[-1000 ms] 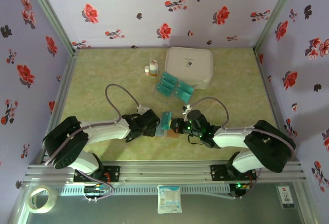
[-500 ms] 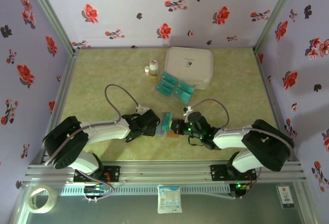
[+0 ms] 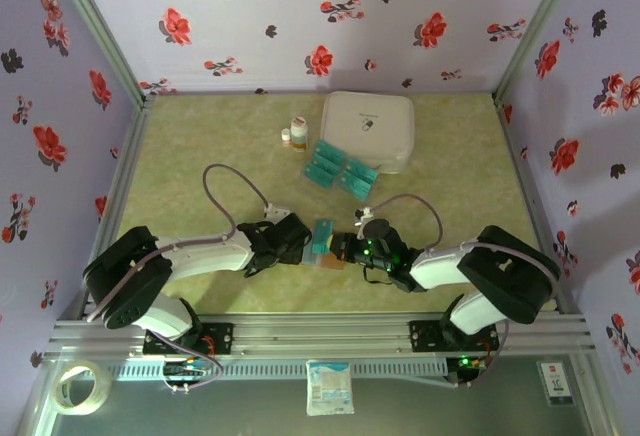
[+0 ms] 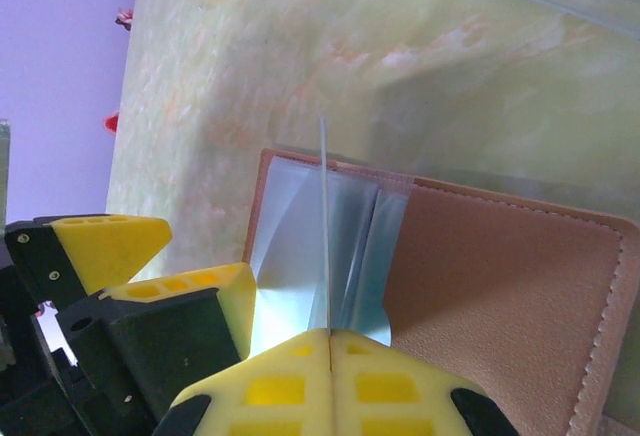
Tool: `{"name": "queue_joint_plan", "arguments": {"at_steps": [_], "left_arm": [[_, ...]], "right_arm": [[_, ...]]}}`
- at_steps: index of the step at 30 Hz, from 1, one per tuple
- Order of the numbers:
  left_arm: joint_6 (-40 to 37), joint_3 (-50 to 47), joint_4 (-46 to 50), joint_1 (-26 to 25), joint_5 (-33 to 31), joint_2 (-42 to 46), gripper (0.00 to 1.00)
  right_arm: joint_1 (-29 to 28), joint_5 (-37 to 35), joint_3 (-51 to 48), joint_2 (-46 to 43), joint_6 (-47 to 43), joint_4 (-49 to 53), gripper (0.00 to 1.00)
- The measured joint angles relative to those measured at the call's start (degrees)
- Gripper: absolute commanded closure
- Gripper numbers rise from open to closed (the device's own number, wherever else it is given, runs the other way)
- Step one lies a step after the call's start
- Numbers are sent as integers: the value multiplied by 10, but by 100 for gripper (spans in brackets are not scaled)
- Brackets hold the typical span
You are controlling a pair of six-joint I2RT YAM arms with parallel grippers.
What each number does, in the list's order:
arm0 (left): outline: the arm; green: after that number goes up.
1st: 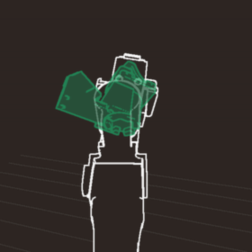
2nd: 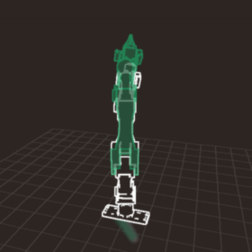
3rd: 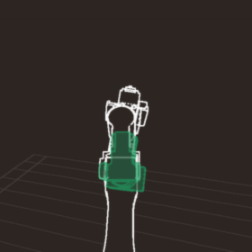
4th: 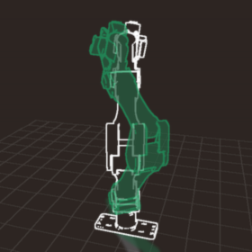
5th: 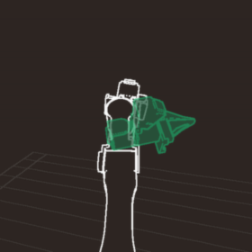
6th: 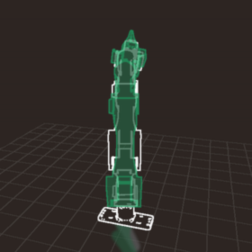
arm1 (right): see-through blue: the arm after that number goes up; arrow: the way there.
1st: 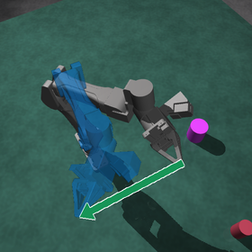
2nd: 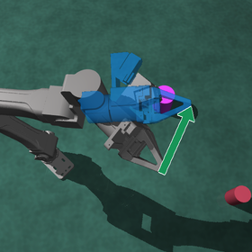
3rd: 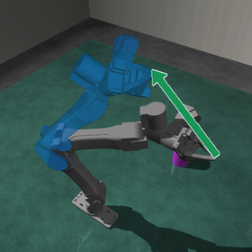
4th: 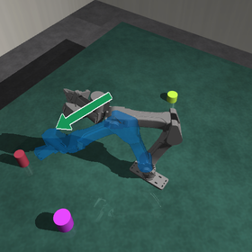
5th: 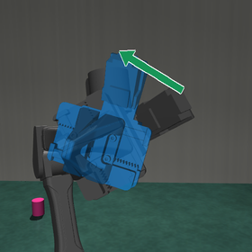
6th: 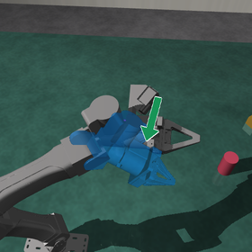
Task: Put the credit cards into the card holder
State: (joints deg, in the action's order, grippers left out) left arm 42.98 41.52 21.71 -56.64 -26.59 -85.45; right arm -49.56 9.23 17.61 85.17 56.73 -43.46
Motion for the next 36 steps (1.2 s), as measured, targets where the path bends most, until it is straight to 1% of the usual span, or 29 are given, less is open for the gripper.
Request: {"name": "queue_joint_plan", "arguments": {"at_steps": [11, 20, 27, 36], "left_arm": [[0, -1, 7, 0, -3, 2, 0], [-11, -1, 17, 0, -3, 51, 0], [-31, -28, -44, 0, 46, 60, 0], [-40, -64, -136, 0, 109, 60, 0]], "right_arm": [[-2, 0, -13, 5, 10, -26, 100], [-2, -1, -16, -9, 9, -6, 100], [-2, -7, -20, -63, 3, 43, 100], [-3, -33, -20, -171, -24, 163, 100]]}}
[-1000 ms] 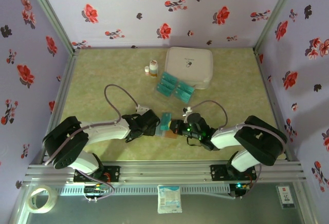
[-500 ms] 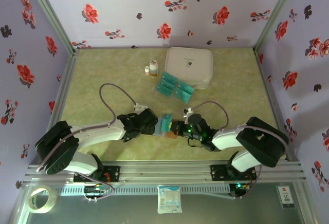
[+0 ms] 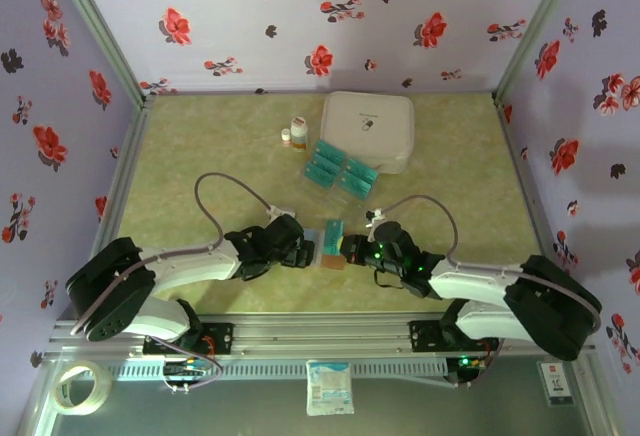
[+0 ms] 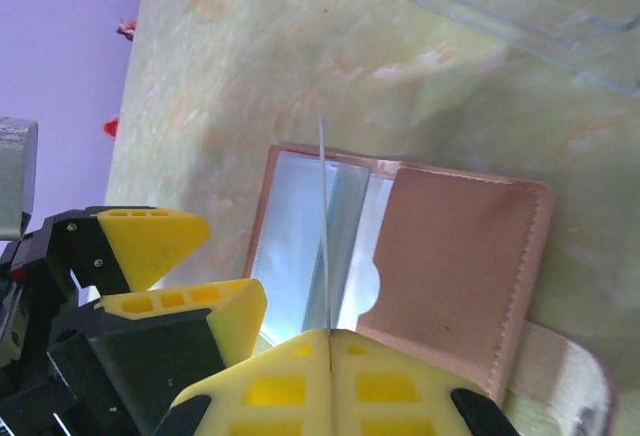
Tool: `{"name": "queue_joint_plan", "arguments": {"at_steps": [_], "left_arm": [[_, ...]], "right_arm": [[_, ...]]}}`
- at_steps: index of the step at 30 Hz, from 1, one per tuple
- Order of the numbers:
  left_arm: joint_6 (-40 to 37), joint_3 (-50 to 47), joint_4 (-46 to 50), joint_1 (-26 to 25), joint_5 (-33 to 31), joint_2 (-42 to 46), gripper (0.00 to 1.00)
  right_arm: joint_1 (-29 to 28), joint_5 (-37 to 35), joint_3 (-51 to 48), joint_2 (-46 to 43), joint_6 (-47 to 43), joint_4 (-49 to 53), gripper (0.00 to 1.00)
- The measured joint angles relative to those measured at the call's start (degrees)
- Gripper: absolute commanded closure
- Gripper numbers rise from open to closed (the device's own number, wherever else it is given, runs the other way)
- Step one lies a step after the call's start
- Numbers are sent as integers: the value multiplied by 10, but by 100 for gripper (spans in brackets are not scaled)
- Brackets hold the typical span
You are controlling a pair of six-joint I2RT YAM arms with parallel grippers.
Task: Put the credit cards into the card holder
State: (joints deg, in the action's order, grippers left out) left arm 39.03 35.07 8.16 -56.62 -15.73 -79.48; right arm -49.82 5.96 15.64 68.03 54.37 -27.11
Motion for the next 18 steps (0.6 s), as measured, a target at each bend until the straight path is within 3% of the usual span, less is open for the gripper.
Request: {"name": "queue_joint_plan", "arguments": {"at_steps": [18], "left_arm": [[22, -7, -63, -25, 22, -42, 0]], "right_arm": [[45, -8, 1, -96, -41, 137, 100]]}}
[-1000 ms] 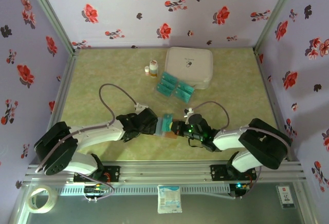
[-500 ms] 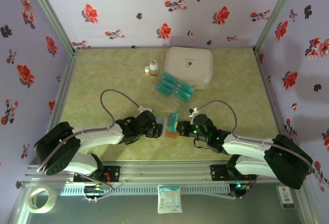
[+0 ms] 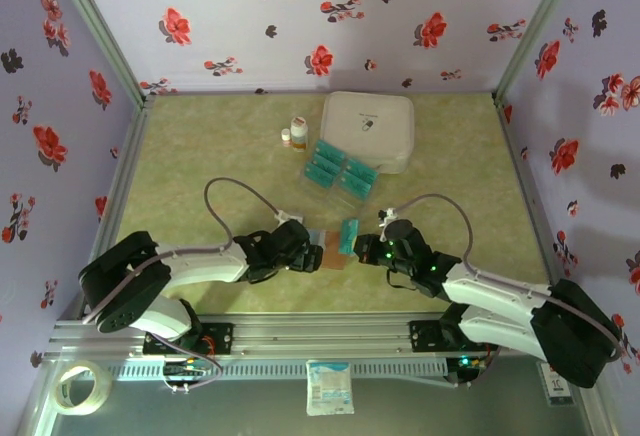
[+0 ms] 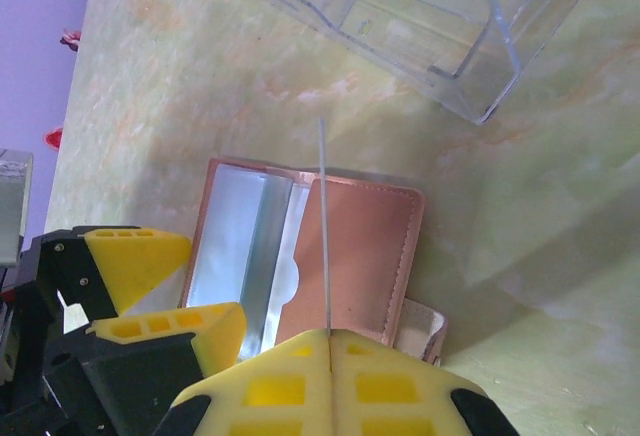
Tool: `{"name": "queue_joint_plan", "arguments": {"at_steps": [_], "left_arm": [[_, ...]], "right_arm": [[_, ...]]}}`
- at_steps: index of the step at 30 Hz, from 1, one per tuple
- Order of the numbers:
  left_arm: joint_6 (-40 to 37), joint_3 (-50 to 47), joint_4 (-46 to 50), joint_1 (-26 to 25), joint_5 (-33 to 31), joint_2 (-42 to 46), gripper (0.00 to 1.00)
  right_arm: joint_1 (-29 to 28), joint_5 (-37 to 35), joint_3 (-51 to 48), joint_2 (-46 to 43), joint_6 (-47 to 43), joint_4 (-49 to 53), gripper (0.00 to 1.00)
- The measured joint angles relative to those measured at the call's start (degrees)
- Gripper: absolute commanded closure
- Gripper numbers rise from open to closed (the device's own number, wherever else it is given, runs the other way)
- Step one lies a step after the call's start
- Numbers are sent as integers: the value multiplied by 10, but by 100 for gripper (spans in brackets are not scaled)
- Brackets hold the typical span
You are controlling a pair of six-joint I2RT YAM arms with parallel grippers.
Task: Put the credit cards into the card holder
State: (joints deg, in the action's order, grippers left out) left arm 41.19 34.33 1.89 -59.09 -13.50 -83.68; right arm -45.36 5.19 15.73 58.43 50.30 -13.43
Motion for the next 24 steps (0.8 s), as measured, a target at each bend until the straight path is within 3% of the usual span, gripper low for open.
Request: {"name": "queue_joint_plan", "arguments": {"at_steps": [12, 24], "left_arm": [[51, 0, -1, -68, -8, 12, 0], [67, 8, 99, -43, -86, 39, 0]], "right_arm": [[12, 8, 0, -26, -9, 31, 100], [12, 53, 7, 24, -13, -5, 100]]}}
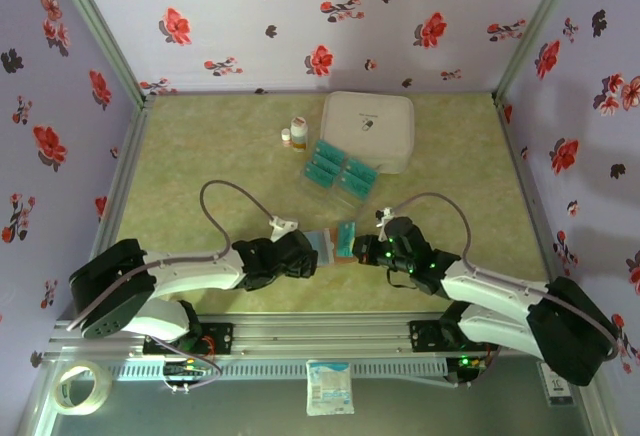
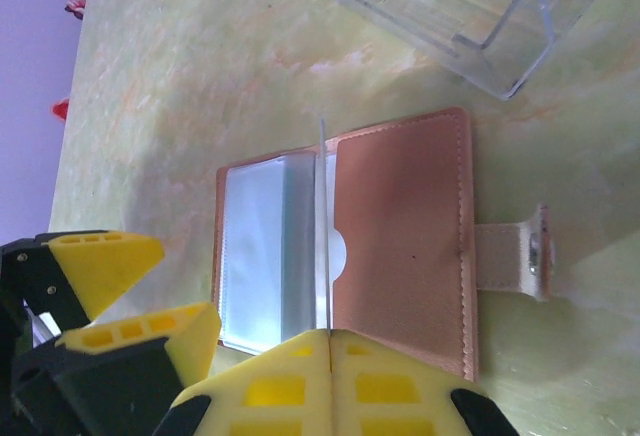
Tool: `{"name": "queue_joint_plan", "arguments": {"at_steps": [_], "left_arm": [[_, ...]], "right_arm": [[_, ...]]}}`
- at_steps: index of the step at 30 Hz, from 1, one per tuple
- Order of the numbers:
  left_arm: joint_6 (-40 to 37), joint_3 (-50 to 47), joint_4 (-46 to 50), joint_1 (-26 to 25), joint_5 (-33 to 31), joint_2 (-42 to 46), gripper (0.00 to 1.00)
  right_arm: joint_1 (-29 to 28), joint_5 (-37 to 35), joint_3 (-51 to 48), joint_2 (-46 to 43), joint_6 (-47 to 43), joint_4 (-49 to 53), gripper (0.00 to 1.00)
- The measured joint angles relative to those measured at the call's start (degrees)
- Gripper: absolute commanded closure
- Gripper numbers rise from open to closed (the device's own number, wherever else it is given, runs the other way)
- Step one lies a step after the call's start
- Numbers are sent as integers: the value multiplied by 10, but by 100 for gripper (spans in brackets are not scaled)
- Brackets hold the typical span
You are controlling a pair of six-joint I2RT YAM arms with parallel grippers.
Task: Put the credit cards into the card holder
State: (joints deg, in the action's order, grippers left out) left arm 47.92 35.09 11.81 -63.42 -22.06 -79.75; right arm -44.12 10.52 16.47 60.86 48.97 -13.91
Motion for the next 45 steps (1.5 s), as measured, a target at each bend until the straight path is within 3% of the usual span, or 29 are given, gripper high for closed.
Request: {"name": "queue_joint_plan", "arguments": {"at_steps": [45], "left_arm": [[-6, -27, -9, 42, -5, -6, 0]], "right_arm": [[0, 54, 8, 139, 5, -181, 100]]}}
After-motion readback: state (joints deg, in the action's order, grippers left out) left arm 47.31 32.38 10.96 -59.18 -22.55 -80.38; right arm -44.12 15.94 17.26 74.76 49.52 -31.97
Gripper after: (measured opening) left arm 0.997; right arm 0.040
